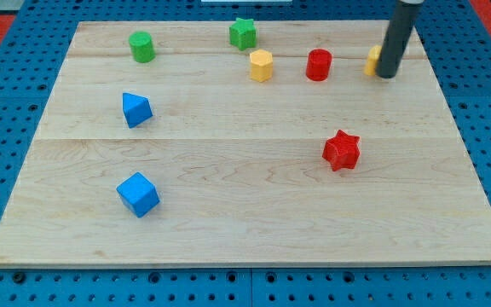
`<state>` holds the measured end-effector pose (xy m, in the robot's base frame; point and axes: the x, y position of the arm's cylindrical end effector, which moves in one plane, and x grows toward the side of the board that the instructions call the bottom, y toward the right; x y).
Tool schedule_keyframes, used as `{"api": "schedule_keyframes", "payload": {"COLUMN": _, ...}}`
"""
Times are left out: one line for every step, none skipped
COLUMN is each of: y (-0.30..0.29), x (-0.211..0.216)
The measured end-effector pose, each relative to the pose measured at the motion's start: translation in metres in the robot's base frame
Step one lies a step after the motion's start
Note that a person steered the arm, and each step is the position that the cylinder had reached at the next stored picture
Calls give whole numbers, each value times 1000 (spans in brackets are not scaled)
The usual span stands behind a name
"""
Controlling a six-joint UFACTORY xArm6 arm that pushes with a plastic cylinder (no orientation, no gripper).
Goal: Push your arm closer to the red star
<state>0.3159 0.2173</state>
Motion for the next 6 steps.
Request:
{"api": "schedule_keyframes", "payload": {"y": -1, "x": 36}}
{"api": "schedule_keyframes", "payload": {"y": -1, "x": 85}}
{"api": "schedule_keyframes", "payload": {"y": -1, "x": 130}}
{"api": "schedule_keyframes", "payload": {"y": -28, "x": 159}}
{"api": "schedule_keyframes", "payload": {"y": -75, "x": 175}}
{"api": "schedule_keyframes", "payload": {"y": -102, "x": 145}}
